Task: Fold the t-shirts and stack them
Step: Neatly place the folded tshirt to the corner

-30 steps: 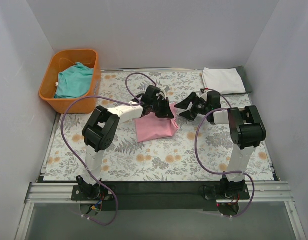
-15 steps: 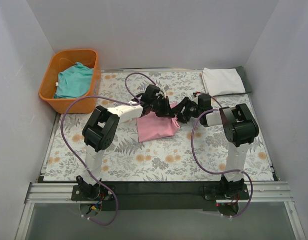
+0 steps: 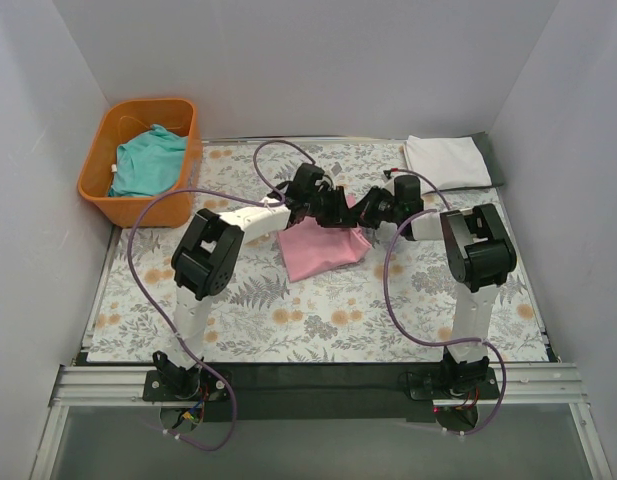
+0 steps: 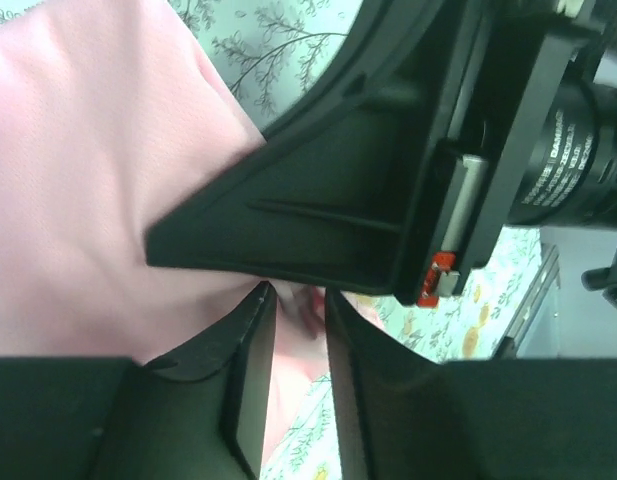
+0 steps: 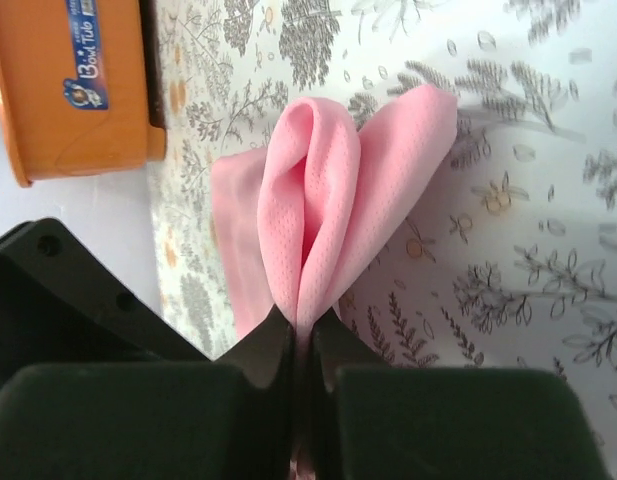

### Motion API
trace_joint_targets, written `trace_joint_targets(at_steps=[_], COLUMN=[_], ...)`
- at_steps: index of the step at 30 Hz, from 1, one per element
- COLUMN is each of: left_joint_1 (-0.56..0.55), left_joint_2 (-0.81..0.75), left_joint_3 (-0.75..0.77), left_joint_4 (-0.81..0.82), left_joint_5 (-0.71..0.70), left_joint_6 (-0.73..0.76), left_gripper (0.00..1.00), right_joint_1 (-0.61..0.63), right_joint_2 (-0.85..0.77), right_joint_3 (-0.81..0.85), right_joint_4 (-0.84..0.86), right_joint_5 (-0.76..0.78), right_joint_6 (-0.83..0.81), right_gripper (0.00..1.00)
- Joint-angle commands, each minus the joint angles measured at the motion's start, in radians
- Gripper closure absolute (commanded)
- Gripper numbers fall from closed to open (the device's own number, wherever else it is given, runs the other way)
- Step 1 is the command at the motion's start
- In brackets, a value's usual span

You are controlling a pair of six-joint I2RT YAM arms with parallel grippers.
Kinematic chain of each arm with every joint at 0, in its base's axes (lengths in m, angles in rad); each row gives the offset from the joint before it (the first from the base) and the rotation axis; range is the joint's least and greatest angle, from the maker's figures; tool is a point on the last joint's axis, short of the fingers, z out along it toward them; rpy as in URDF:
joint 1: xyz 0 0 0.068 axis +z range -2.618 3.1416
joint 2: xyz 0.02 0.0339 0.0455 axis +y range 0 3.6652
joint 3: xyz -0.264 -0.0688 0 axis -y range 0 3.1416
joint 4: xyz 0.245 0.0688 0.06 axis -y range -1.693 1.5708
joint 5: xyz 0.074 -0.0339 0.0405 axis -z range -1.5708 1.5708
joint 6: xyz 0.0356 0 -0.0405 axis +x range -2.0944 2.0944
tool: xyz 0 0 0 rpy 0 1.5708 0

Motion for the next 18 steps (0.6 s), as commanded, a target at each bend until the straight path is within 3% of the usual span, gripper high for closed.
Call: trace_joint_targets(at_steps=[1, 6, 8, 12, 18], left_joint_1=[0.008, 0.036, 0.051, 0.077, 0.117], left_joint_2=[-0.092, -0.24, -0.273, -0.33, -0.417], left_joint_3=[0.055, 0.041, 0.044, 0.032, -0.06], left_joint_4=[-0.045, -0.267, -0.33, -0.465, -0.5], left_joint_5=[0.026, 0.012, -0.012, -0.106, -0.161], left_joint_6=[0.085, 0.249, 0.336, 0.438, 0.492], left_gripper=[0.73, 0.56, 0.46, 0.45, 0.45], right_joint_1=[-0.013, -0.036, -0.059, -0.1, -0.163], right_joint_2=[-0.009, -0.006, 0.01, 0.046, 0.119], right_joint_3=[0.138, 0.367, 0.416, 0.548, 0.743], right_joint_4=[-0.219, -0.619, -0.682, -0.811, -0.91], right_joint_5=[-0.022, 0.093, 0.121, 0.204, 0.259], right_joint_6=[-0.277, -0.73, -0.823, -1.009, -1.19], right_gripper=[0.96, 0.99, 0.99, 0.99, 0.99])
